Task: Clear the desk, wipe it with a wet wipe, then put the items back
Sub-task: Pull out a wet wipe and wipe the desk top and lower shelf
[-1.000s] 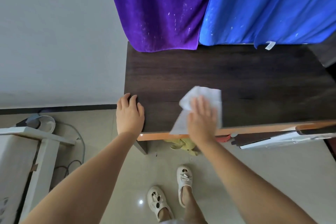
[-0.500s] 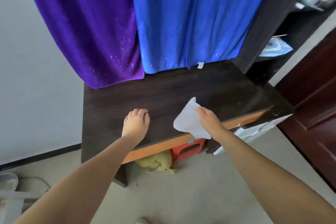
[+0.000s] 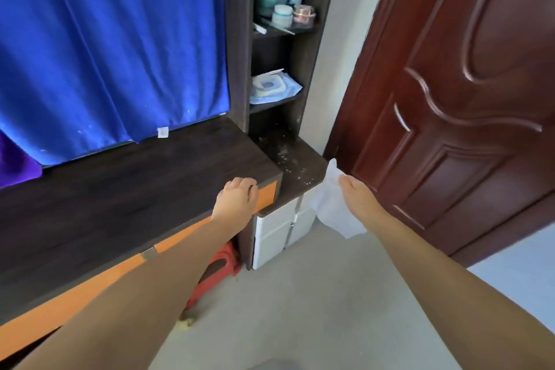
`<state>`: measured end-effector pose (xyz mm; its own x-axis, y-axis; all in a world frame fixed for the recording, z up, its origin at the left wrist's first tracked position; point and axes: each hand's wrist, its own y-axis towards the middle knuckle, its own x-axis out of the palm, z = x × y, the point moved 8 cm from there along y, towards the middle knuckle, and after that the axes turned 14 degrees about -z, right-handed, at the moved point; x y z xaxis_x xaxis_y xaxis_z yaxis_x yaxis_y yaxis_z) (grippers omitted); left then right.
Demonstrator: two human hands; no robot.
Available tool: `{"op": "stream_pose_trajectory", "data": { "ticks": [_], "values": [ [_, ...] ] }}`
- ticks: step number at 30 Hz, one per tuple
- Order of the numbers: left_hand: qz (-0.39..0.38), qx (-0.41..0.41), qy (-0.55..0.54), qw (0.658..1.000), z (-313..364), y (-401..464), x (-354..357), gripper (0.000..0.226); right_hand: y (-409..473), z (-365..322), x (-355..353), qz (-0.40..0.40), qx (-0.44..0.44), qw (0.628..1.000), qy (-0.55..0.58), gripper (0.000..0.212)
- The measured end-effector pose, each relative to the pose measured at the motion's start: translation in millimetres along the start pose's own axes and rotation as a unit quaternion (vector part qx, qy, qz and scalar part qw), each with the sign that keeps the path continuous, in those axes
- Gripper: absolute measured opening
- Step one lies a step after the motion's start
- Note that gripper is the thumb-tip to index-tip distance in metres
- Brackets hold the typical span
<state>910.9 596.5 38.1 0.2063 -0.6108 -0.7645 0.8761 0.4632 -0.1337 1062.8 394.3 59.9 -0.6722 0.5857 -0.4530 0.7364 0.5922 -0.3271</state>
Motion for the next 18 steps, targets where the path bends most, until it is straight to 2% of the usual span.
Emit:
{"op": "stream_pose_trajectory", "data": {
  "ticks": [4, 7, 11, 14, 18],
  "values": [
    [-0.023, 0.015, 0.011, 1.000, 43.7, 39.9, 37.7, 0.032, 27.4, 27.8, -48.5, 0.000, -0.003, 1.000, -0.014, 0.030],
    [-0.028, 0.014, 0.010, 0.999, 52.1, 72.0, 53.7, 0.034, 56.7, 41.8, -64.1, -0.029, 0.009, 0.998, -0.061, 0.042],
    [-0.041, 0.000, -0.011, 0.999, 48.5, 130.3, 83.0, 0.034, 109.6, 61.2, -88.0, -0.029, 0.028, 0.998, -0.054, 0.043],
    [-0.071, -0.007, -0.028, 0.997, 51.1, 177.2, 113.9, 0.033, 149.6, 79.9, -108.6, -0.023, 0.061, 0.998, -0.024, 0.041],
    [-0.122, -0.028, -0.040, 0.991, 55.7, 231.4, 151.7, 0.034, 201.3, 103.3, -131.4, -0.019, 0.106, 0.992, 0.072, 0.029]
  ]
}}
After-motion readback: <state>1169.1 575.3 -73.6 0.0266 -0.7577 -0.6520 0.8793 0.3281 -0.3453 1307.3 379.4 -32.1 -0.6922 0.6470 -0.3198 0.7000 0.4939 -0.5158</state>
